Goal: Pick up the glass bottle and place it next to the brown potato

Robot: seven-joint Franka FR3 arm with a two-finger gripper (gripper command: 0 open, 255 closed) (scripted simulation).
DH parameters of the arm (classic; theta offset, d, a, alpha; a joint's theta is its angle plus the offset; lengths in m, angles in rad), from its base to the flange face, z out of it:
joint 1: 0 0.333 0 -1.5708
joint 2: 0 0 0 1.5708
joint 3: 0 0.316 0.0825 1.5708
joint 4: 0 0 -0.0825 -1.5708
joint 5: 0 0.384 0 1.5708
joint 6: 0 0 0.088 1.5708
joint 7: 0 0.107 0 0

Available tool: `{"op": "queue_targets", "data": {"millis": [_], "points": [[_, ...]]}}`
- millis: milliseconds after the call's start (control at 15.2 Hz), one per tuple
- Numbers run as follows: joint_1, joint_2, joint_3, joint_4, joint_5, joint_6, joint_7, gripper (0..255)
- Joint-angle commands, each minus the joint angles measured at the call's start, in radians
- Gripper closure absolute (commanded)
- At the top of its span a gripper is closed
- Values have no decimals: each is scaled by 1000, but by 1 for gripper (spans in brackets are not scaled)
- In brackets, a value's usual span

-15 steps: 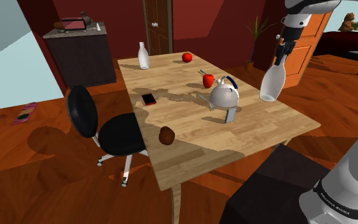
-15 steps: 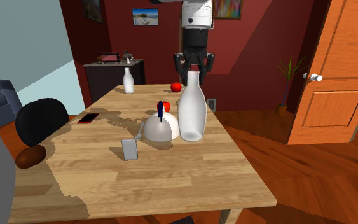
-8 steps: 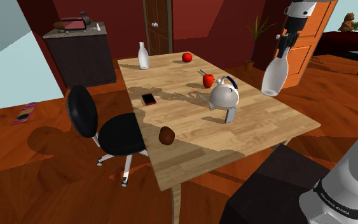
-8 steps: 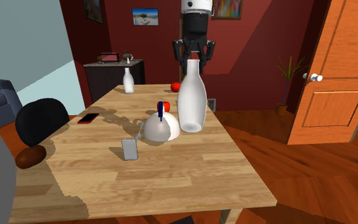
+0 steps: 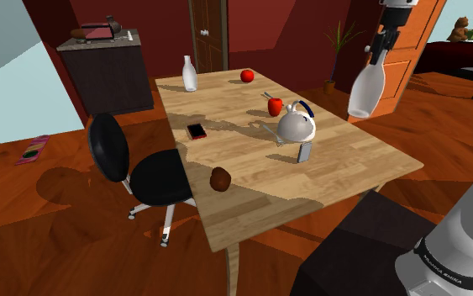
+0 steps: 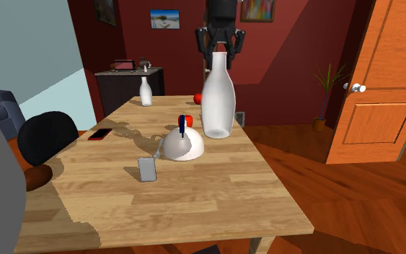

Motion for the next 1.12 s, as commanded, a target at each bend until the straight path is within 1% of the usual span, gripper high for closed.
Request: {"op": "queue_targets", "data": {"millis": [0,594,1056], "points": [[-2,9,-3,38,5,-31,-5,255],[-14,76,-19,234,42,-171,-29,255],[-44,160,-41,430,94,-297,-58,255]]}}
